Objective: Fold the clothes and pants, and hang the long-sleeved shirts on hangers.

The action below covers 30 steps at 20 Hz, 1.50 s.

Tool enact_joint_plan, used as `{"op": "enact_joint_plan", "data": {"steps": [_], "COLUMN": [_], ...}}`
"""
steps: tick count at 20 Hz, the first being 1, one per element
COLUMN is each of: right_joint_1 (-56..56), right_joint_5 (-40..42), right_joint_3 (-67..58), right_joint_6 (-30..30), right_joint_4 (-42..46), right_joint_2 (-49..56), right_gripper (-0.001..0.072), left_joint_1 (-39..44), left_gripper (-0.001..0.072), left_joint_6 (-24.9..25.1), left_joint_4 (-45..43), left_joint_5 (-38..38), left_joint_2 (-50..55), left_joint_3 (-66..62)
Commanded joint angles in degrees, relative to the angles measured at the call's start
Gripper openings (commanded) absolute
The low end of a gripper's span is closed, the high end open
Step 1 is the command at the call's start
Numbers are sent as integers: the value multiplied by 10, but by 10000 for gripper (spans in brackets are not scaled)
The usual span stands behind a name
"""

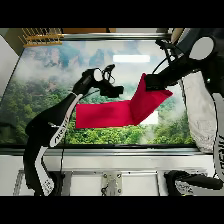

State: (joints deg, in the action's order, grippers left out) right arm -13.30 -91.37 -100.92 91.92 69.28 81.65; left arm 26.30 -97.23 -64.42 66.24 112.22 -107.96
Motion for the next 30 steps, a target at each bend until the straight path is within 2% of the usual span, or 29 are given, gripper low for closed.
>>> {"op": "enact_joint_plan", "data": {"steps": [1, 6, 12, 13, 14, 15, 17, 18, 21, 23, 28, 30], "right_joint_1": [-53, -140, -246, -262, -275, -289, -302, -302, -274, -242, -88, -10], "right_joint_5": [43, 127, 313, 356, 396, 436, 462, 457, 410, 381, 320, 311], "right_joint_3": [-1, -1, -1, -1, -1, -1, -1, -1, 4, 40, 249, 334], "right_joint_6": [32, 56, 58, 55, 54, 32, -66, -95, -97, -97, -79, -63], "right_joint_4": [-6, -77, -123, -141, -171, -215, -303, -327, -272, -220, -117, -111], "right_joint_2": [11, 74, 199, 223, 244, 261, 272, 268, 225, 176, 41, 20], "right_gripper": [12, 12, 28, 175, 419, 562, 564, 564, 563, 564, 564, 565], "left_joint_1": [-59, -136, -225, -237, -249, -260, -276, -283, -293, -292, -257, -237], "left_gripper": [8, 8, 8, 8, 9, 8, 8, 8, 8, 8, 8, 9], "left_joint_6": [6, 20, 40, 40, 40, 40, 40, 40, 41, 44, 54, 60], "left_joint_4": [-38, -38, -51, -51, -51, -51, -51, -51, -52, -51, -50, -50], "left_joint_5": [30, 48, 87, 91, 93, 93, 92, 92, 85, 48, -14, -27], "left_joint_2": [-36, -85, -146, -156, -164, -173, -189, -196, -223, -265, -370, -400], "left_joint_3": [0, 0, 0, 0, 0, 0, 0, 0, 14, 80, 296, 356]}}
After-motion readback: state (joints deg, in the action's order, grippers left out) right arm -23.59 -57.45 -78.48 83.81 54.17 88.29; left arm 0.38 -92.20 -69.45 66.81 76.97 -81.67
